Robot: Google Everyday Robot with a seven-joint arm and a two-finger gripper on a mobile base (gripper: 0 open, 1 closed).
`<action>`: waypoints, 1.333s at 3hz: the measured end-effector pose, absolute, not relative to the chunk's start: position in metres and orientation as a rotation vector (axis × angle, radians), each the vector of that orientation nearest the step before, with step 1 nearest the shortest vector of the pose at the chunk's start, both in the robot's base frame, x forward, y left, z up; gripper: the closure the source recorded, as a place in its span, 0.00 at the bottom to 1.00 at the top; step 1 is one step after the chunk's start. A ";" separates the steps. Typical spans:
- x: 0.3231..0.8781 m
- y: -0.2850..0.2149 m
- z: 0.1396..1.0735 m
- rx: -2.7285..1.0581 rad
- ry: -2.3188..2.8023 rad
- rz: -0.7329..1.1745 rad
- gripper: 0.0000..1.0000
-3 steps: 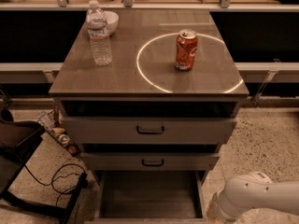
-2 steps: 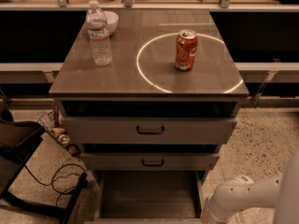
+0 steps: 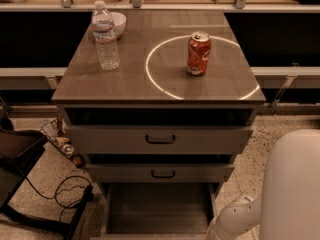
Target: Close bottom drawer
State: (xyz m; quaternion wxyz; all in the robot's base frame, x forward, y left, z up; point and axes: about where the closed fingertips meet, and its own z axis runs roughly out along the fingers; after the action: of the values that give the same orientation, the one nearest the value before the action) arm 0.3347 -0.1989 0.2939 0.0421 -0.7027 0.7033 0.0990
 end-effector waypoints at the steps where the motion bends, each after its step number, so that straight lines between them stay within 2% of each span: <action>1: 0.331 -0.177 0.264 -2.168 2.131 0.374 1.00; 4: 0.316 -0.122 0.172 -2.236 2.117 0.521 1.00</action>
Offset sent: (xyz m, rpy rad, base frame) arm -0.0267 0.0620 -0.1123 0.0647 0.1363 0.0454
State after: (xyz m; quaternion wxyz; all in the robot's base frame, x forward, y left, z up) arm 0.3162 -0.1221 0.1718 0.0092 -0.7159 0.6779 0.1667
